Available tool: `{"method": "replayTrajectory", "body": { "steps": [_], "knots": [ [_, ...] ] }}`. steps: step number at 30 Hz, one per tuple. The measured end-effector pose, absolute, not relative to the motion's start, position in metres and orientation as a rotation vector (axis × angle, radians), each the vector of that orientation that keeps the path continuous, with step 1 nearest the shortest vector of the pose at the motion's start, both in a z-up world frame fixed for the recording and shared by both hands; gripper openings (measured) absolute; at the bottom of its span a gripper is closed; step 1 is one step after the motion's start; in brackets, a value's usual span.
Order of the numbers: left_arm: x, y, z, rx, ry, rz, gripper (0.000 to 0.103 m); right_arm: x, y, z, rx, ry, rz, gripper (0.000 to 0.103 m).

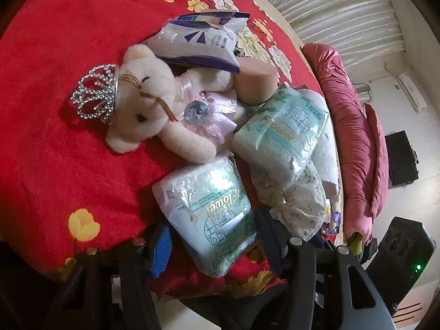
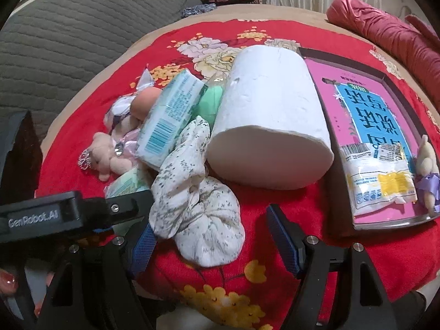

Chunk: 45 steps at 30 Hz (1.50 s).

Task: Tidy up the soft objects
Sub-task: 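Lift the floral cloth with right tool while left tool lifts the diaper pack toward the tray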

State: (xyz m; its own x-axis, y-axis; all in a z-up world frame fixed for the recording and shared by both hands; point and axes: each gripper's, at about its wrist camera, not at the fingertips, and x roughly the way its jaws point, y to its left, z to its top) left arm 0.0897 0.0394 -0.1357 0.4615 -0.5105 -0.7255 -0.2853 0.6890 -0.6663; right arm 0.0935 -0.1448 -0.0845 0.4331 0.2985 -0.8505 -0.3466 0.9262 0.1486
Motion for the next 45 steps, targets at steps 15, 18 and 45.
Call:
{"method": "replayTrajectory", "body": {
  "steps": [15,18,45],
  "knots": [
    [0.089,0.034,-0.135,-0.792,1.102,-0.141,0.038,0.095,-0.143,-0.088,-0.075,1.011,0.476,0.030],
    [0.089,0.034,-0.132,-0.773,1.103,-0.142,0.035,0.090,-0.149,-0.084,-0.060,1.002,0.493,0.027],
    [0.069,0.023,-0.091,-0.550,1.022,-0.131,0.033,0.067,-0.193,-0.039,0.019,0.892,0.504,0.022]
  ]
}}
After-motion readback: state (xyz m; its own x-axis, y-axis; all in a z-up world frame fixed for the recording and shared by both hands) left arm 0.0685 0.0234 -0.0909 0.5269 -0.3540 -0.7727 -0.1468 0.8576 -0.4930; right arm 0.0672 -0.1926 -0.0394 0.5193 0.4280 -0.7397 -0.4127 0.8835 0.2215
